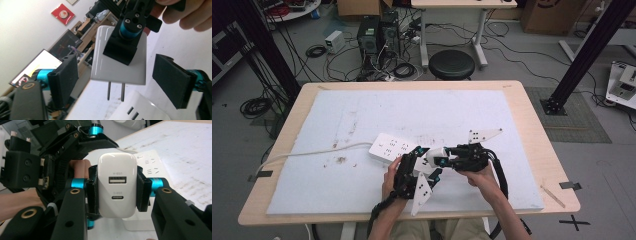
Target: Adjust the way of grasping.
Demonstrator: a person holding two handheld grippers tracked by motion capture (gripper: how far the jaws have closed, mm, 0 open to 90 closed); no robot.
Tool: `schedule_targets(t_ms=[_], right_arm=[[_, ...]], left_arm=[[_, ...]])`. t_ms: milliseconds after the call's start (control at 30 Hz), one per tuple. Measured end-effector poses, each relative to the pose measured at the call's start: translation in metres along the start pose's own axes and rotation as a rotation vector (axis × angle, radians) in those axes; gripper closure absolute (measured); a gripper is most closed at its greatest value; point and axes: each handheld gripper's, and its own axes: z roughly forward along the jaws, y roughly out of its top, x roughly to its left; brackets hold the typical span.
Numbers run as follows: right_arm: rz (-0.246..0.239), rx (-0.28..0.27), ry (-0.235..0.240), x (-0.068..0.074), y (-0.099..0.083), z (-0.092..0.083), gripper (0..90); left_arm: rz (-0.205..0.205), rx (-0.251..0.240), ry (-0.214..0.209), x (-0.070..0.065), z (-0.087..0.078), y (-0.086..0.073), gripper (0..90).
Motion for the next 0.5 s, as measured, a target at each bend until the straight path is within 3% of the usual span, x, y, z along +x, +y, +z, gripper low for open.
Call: schedule_targets(t_ms=[133, 367, 467, 500], right_arm=[[-0.008, -0.009, -0.021, -0.001, -0.001, -0.001, 63.4], [-0.007, -0.028, -0.078, 0.000, -0.003, -0.007, 63.4], [-0.007, -0.038, -0.097, 0.000, -0.003, -0.009, 63.4], [-0.009, -0.041, -0.116, 0.000, -0.004, -0.012, 63.4]], left_arm=[[-0.109, -0.007, -0.036, 0.007, -0.005, -0.004, 20.4], [-0.303, -0.020, -0.004, 0.026, -0.019, -0.015, 20.4], [-0.330, 0.003, 0.016, 0.032, -0.024, -0.019, 20.4], [-0.364, 0.029, 0.041, 0.038, -0.031, -0.024, 20.4]])
